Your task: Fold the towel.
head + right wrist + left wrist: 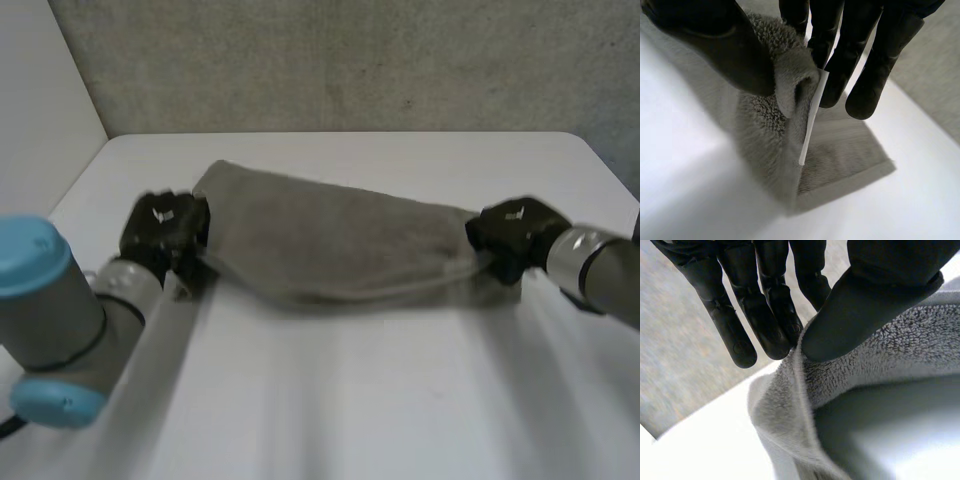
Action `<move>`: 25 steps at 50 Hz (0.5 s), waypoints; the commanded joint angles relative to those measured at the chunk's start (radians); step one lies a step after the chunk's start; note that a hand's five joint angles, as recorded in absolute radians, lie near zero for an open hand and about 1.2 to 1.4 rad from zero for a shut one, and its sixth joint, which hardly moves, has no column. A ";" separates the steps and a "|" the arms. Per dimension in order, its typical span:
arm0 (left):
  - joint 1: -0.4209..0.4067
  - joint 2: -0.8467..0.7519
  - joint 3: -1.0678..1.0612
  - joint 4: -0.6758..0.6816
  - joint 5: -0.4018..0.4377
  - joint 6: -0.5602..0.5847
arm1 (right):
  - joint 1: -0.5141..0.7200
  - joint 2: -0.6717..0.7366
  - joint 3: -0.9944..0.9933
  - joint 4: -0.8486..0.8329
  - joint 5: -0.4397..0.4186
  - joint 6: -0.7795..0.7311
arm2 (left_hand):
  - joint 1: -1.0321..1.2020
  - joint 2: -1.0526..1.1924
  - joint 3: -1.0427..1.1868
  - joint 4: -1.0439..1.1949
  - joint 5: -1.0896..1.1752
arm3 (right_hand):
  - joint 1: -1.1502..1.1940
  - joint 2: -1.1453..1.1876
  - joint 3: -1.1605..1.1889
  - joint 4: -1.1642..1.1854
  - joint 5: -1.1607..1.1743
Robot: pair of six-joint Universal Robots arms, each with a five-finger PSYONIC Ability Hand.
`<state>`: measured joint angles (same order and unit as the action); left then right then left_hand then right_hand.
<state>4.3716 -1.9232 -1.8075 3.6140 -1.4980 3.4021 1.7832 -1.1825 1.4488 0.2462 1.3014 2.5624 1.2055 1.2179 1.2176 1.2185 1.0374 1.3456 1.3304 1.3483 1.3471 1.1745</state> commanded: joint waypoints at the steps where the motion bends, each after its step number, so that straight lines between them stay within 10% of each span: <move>1: 0.002 -0.042 -0.125 0.142 0.007 0.133 | -0.045 -0.023 0.171 -0.117 -0.001 -0.033 | 0.191 0.178 0.179 0.178 0.184 | 0.051 0.066 0.048 0.049 0.047; 10: 0.002 -0.040 -0.142 0.175 0.007 0.183 | -0.117 -0.106 0.234 -0.194 -0.008 -0.014 | 0.162 0.149 0.150 0.149 0.155 | 0.051 0.066 0.048 0.049 0.047; 25: 0.002 -0.098 -0.118 0.334 0.009 0.177 | -0.179 -0.115 0.254 -0.228 -0.010 -0.013 | -0.507 -0.520 -0.519 -0.520 -0.514 | 0.051 0.066 0.048 0.049 0.047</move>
<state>4.3740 -1.9848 -1.9384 3.8885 -1.4907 3.5786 1.6065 -1.3002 1.6939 0.0186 1.2925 2.5495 0.7483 0.7447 0.7454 0.7441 0.5734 1.3457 1.3304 1.3483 1.3471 1.1745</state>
